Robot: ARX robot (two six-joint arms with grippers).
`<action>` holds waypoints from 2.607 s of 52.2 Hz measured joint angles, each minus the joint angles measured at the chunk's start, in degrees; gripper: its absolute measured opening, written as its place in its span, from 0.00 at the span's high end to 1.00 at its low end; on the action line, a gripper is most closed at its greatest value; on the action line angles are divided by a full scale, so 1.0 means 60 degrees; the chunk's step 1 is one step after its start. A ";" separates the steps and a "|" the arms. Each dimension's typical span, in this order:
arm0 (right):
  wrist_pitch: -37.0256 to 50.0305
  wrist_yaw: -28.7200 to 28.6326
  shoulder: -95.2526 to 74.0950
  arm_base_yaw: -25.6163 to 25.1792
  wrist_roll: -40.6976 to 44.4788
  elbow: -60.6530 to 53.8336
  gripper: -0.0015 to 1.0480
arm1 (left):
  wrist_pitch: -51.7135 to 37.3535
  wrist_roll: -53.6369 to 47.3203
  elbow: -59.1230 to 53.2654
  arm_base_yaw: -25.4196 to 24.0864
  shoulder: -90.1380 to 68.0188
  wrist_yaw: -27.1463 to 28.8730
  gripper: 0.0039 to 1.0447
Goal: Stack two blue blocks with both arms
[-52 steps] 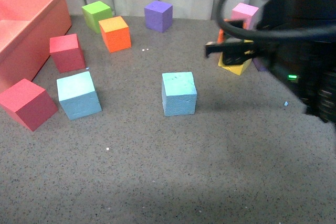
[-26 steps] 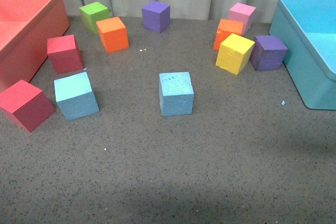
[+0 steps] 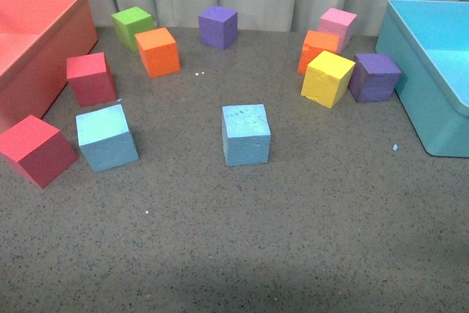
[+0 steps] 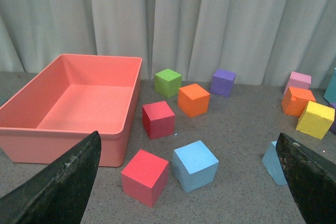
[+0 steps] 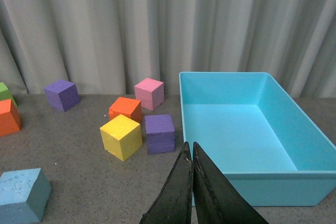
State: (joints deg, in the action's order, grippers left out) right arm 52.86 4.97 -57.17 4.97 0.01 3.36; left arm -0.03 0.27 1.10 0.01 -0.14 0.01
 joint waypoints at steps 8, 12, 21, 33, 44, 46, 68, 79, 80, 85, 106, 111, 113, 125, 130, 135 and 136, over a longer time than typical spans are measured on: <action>-0.0820 -0.0765 0.1035 -0.0688 0.0000 -0.0222 0.99 | 0.0000 0.0000 0.0000 0.0000 0.0000 0.0004 0.06; -0.1260 -0.0765 0.1577 -0.0794 0.0000 -0.0321 0.99 | 0.0000 0.0000 0.0000 0.0000 0.0000 0.0004 0.06; -0.2652 -0.0805 0.3184 -0.0805 0.0000 -0.0481 0.99 | 0.0000 0.0000 0.0000 0.0004 0.0000 0.0004 0.06; -0.4342 -0.0812 0.5031 -0.0805 0.0000 -0.0532 0.99 | 0.0000 0.0000 0.0000 0.0000 0.0000 0.0004 0.06; -0.5249 -0.0812 0.5978 -0.0805 0.0000 -0.0532 0.99 | 0.0000 0.0000 0.0000 0.0000 0.0000 0.0004 0.06; -0.5413 -0.0812 0.6145 -0.0805 0.0000 -0.0535 0.99 | 0.0000 0.0000 0.0000 0.0000 0.0000 0.0004 0.06; -0.6830 -0.0812 0.7584 -0.0805 0.0000 -0.0535 0.99 | 0.0000 0.0000 0.0000 0.0000 0.0000 0.0004 0.06; -0.8746 -0.0834 0.9395 -0.0805 0.0004 -0.0528 0.99 | 0.0000 0.0000 0.0000 0.0000 0.0000 0.0007 0.06; -0.8750 -0.0838 0.9453 -0.0805 0.0000 -0.0528 0.99 | 0.0000 0.0000 0.0000 0.0000 0.0000 0.0000 0.06; -0.8794 -0.0838 0.9479 -0.0805 0.0004 -0.0528 0.88 | 0.0000 0.0000 0.0000 0.0000 0.0000 0.0000 0.06; -0.8797 -0.0838 0.9493 -0.0805 0.0004 -0.0528 0.20 | 0.0000 0.0000 0.0000 0.0000 0.0000 0.0000 0.06; -0.8794 -0.0838 0.9493 -0.0805 -0.0004 -0.0528 0.08 | 0.0000 0.0000 0.0000 0.0000 0.0000 0.0000 0.06; -0.8794 -0.0838 0.9493 -0.0805 0.0000 -0.0528 0.10 | 0.0000 0.0000 0.0000 0.0000 0.0000 0.0000 0.06; -0.8797 -0.0838 0.9493 -0.0805 -0.0004 -0.0528 0.09 | 0.2124 0.1730 0.0772 0.0280 -0.2422 -0.0029 0.06; -0.8797 -0.0841 0.9493 -0.0805 0.0000 -0.0528 0.09 | 0.1337 0.2186 0.0925 0.0670 -0.3734 0.0302 0.06; -0.8797 -0.0841 0.9493 -0.0805 0.0000 -0.0528 0.09 | 0.0157 0.2422 0.1239 0.1002 -0.5264 0.0619 0.06; -0.8797 -0.0841 0.9493 -0.0805 0.0000 -0.0528 0.09 | -0.0153 0.2444 0.1348 0.1089 -0.5705 0.0699 0.06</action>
State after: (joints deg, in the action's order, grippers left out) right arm 0.08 -0.08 -0.21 0.14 0.01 0.19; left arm -0.95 14.94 9.19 6.55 -34.37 4.21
